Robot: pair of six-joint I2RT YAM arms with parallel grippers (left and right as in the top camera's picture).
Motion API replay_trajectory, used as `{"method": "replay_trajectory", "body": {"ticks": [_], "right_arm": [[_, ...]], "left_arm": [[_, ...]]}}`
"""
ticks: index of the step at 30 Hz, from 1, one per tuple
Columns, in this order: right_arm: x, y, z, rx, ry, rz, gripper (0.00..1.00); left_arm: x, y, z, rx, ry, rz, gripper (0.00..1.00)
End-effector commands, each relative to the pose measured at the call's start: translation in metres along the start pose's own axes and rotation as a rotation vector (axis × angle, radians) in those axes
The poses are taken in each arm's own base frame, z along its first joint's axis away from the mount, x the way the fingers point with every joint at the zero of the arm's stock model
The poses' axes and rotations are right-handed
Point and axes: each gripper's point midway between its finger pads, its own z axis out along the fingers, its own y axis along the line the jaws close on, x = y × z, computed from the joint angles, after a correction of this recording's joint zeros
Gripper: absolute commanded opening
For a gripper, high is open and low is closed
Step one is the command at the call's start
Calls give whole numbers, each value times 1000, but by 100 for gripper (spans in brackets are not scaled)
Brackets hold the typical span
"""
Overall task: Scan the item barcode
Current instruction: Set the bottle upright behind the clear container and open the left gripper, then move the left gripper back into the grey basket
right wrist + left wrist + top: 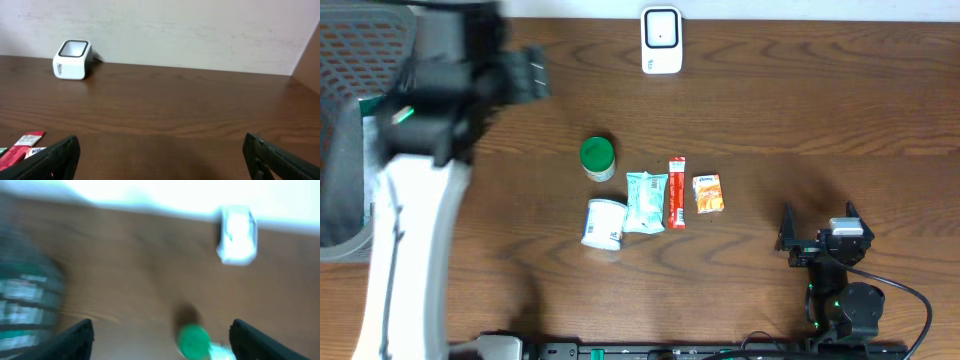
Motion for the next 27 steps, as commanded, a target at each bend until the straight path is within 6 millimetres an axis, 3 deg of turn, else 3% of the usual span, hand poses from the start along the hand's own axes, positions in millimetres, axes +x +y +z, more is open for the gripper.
{"method": "replay_trajectory", "body": {"ticks": [1, 6, 11, 14, 16, 21, 27], "right_arm": [[1, -1, 0, 5, 3, -4, 99], [1, -1, 0, 5, 3, -4, 99], [1, -1, 0, 5, 3, -4, 99], [1, -1, 0, 4, 3, -4, 99], [1, -1, 0, 5, 3, -4, 99], [1, -1, 0, 4, 3, -4, 99], [1, -1, 0, 4, 3, -4, 99]], "left_arm": [[-24, 73, -32, -263, -134, -118, 89], [-36, 153, -68, -435, -232, -253, 89], [-22, 221, -63, -581, -192, -351, 93], [-7, 252, -43, -631, -118, -391, 99], [9, 268, -19, -626, -34, -398, 98], [46, 282, 43, -501, 151, -386, 98], [94, 299, 100, -457, 341, -349, 98]]}}
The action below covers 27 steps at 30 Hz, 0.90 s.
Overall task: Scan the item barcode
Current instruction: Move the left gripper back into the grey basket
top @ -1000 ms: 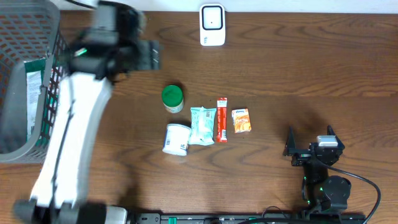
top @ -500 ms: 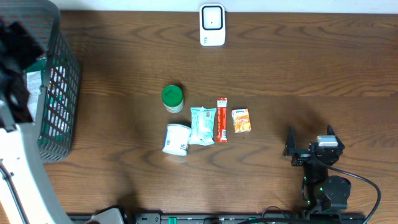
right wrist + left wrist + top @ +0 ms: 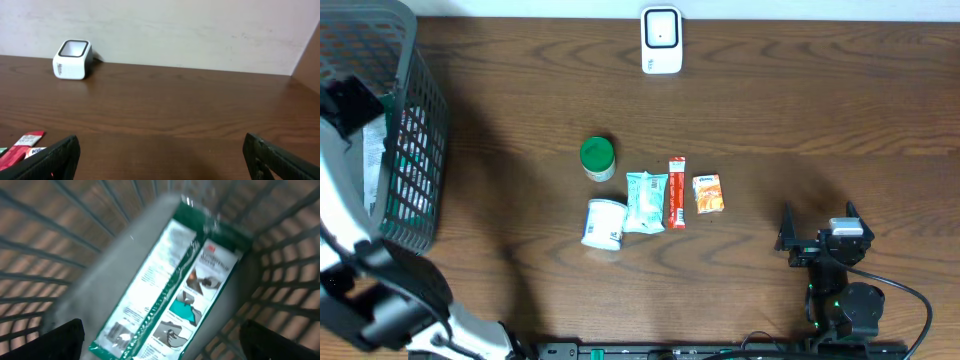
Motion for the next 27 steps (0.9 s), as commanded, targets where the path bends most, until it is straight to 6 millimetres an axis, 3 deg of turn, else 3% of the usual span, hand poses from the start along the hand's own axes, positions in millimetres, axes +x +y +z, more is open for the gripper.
{"method": "replay_trajectory", "body": {"ticks": [1, 6, 12, 27], "right_arm": [[1, -1, 0, 4, 3, -4, 99], [1, -1, 0, 5, 3, -4, 99], [1, -1, 0, 4, 3, -4, 99], [1, -1, 0, 4, 3, -4, 99]], "left_arm": [[17, -6, 33, 32, 89, 100, 98], [36, -8, 76, 31, 179, 187, 98], [60, -2, 113, 26, 278, 219, 98], [96, 5, 147, 27, 376, 244, 98]]}}
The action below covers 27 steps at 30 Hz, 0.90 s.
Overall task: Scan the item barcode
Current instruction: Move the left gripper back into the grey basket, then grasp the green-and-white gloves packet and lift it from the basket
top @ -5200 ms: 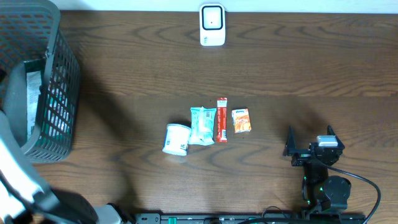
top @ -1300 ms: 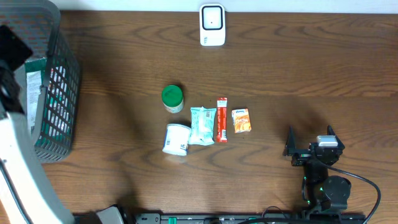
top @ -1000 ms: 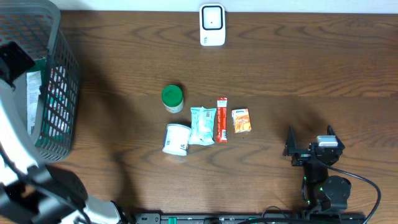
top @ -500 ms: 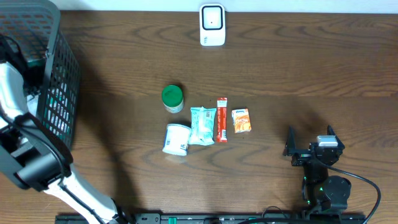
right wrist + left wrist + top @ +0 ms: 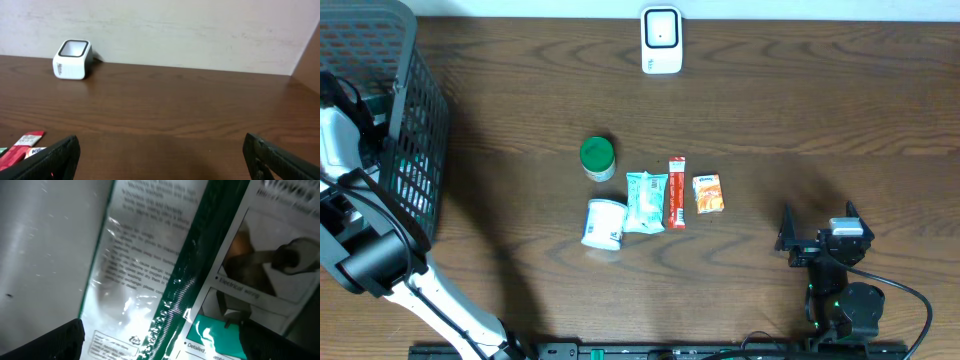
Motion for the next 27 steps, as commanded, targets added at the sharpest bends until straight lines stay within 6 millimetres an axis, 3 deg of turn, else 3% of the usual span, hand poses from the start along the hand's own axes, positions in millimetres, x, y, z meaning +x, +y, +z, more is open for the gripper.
{"method": "replay_trajectory", "body": {"ticks": [1, 8, 14, 25, 27], "right_arm": [[1, -2, 0, 5, 3, -4, 99], [1, -1, 0, 5, 3, -4, 99], [1, -1, 0, 5, 3, -4, 99], [1, -1, 0, 5, 3, -4, 99], [1, -2, 0, 5, 3, -4, 99]], "left_arm": [[15, -4, 19, 19, 49, 58, 98], [23, -36, 22, 211, 46, 148, 98], [29, -37, 27, 216, 58, 146, 98], [48, -32, 55, 178, 121, 143, 99], [46, -34, 53, 188, 113, 140, 86]]}}
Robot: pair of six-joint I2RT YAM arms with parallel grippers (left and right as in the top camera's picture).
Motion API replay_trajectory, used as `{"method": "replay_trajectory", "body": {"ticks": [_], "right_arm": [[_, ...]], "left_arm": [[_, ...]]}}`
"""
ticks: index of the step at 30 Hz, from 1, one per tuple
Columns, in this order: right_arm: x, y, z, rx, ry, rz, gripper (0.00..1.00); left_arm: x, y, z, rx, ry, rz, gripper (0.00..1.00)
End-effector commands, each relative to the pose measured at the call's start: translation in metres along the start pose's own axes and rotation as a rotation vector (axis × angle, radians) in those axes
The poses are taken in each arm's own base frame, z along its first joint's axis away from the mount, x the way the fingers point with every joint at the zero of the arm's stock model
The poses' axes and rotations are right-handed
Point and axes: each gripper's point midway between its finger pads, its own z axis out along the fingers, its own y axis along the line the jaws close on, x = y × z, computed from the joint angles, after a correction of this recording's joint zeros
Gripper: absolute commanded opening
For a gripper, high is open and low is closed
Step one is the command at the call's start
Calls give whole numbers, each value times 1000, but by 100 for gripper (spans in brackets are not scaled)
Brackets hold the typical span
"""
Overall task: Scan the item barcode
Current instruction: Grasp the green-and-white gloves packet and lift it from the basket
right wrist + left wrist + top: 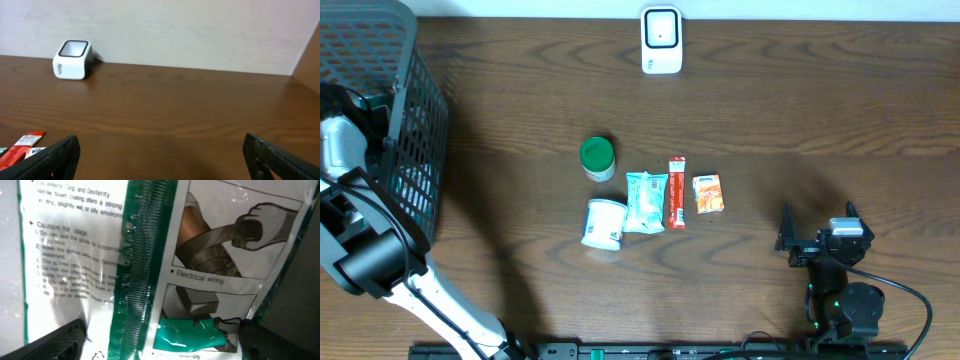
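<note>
A green-and-white glove package (150, 255) fills the left wrist view, printed side up, lying in the grey wire basket (418, 150). My left gripper (160, 347) is open and pressed down close over the package, one dark finger at each lower corner. The overhead view shows that arm (342, 150) reaching into the basket. The white scanner (661, 40) stands at the far edge, also seen as scanner (73, 60). My right gripper (162, 157) is open over bare wood, near the front right as right gripper (817, 240).
Mid-table lie a green-lidded jar (597, 158), a white cup (605, 222) on its side, a teal packet (645, 202), a red stick pack (676, 192) and an orange packet (708, 193). A pale wall (175, 30) rises behind the table.
The left wrist camera is closer to the package and shifted along it, so the print looks larger. In the overhead view the left arm sits slightly lower. The right arm is unchanged.
At first my left arm was over the table's left side, open, with the scanner and green jar in its blurred view. Then it was above the basket with the whole package showing. After that it was low over the package, and now lower still.
</note>
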Motion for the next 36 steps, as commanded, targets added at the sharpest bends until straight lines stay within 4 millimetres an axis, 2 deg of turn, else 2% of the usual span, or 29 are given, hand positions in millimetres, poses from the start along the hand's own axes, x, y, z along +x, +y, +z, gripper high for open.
{"method": "replay_trajectory", "body": {"ticks": [1, 2, 3, 4, 7, 8, 9, 12, 15, 17, 20, 22, 25, 28, 31, 33, 36], "right_arm": [[1, -1, 0, 4, 3, -4, 99], [1, -1, 0, 4, 3, -4, 99], [1, -1, 0, 5, 3, -4, 99], [1, -1, 0, 4, 3, -4, 99], [1, -1, 0, 4, 3, -4, 99], [1, -1, 0, 4, 3, -4, 99], [1, -1, 0, 4, 3, -4, 99], [1, -1, 0, 5, 3, -4, 99], [1, -1, 0, 5, 3, -4, 99], [1, -1, 0, 4, 3, -4, 99], [1, -1, 0, 4, 3, -4, 99], [1, -1, 0, 4, 3, -4, 99], [1, -1, 0, 5, 3, -4, 99], [1, -1, 0, 4, 3, -4, 99], [1, -1, 0, 4, 3, -4, 99], [1, -1, 0, 4, 3, -4, 99], [1, -1, 0, 5, 3, -4, 99]], "left_arm": [[31, -11, 35, 64, 108, -5, 72], [30, -11, 34, 63, 104, -5, 49], [29, -11, 33, 62, 101, -5, 34], [27, -11, 31, 65, 96, -5, 28], [23, -20, 29, 117, 81, -7, 23], [22, -23, 28, 134, 77, -8, 19], [20, -25, 26, 148, 71, -9, 7], [7, -25, 13, 148, 29, -21, 7], [-20, -19, -21, 127, -60, -25, 7], [-40, -11, -54, 80, -144, -54, 7], [-68, 6, -118, -27, -303, -122, 7], [-83, 16, -173, -87, -441, -178, 7], [-93, 21, -254, -134, -653, -243, 7], [-90, 16, -333, -138, -853, -255, 7], [-73, 8, -396, -119, -999, -295, 7], [-57, -5, -429, -71, -1071, -313, 7], [-34, -41, -454, 55, -1094, -232, 7]]}}
